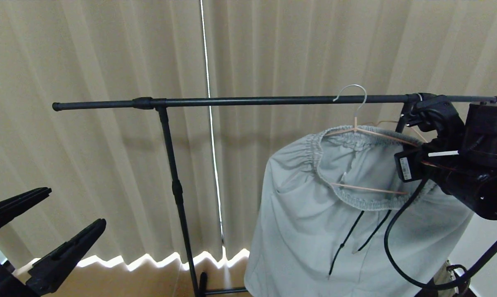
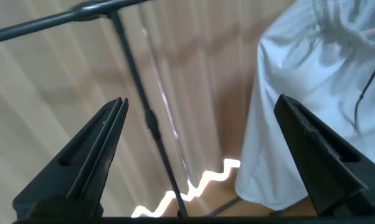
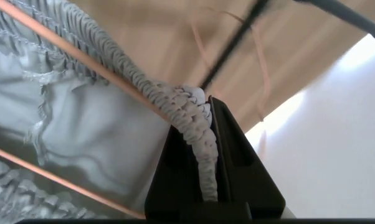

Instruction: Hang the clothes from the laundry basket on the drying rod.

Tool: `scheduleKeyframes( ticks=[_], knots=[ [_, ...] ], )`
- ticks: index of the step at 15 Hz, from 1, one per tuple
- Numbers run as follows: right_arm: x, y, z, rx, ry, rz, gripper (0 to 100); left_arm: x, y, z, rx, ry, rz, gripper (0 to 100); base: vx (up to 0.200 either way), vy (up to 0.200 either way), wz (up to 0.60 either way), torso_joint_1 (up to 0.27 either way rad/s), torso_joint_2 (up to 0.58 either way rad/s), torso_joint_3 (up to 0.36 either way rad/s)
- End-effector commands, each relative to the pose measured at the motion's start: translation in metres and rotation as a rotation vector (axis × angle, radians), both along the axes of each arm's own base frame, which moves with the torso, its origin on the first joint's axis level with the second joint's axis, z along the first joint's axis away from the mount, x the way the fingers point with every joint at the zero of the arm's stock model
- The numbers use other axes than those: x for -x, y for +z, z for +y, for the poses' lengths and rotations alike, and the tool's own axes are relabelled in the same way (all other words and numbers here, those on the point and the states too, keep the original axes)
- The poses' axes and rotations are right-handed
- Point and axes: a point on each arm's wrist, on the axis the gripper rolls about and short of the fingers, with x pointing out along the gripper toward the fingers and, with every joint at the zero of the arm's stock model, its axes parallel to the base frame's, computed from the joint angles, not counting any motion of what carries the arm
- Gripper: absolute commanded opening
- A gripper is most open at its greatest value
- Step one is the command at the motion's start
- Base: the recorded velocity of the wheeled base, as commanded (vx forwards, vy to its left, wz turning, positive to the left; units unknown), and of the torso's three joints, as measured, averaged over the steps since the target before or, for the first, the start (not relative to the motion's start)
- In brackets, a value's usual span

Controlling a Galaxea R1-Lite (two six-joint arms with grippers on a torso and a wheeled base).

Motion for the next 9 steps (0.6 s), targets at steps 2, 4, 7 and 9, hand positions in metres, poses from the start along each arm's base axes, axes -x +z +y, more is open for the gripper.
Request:
scheduleKeyframes(
  ticks=[2, 4, 7, 9],
  knots=[
    [-0.0008, -0.0008, -0.0004, 0.001, -0.001, 0.003, 0, -0.0044, -0.0021, -0.0014, -0.006, 0.004, 0.023, 100, 0.100, 0.000, 0.00, 0.001, 0.00, 0.001],
    [-0.0011, -0.0012, -0.0002, 0.002, -0.001, 0.004, 0, -0.0046, -0.0026, -0.0015, -0.007, 0.004, 0.026, 100, 0.200, 0.000, 0.00, 0.000, 0.00, 0.005],
    [-0.0017, -0.0020, 0.0000, -0.003, -0.003, 0.005, 0, -0.0045, -0.0035, -0.0012, -0.008, 0.007, 0.029, 100, 0.200, 0.000, 0.00, 0.006, 0.00, -0.002],
    [-0.0026, -0.0033, 0.0003, -0.014, -0.006, 0.006, 0, -0.0045, -0.0040, -0.0012, -0.009, 0.007, 0.030, 100, 0.200, 0.000, 0.00, 0.007, 0.00, 0.005]
  ],
)
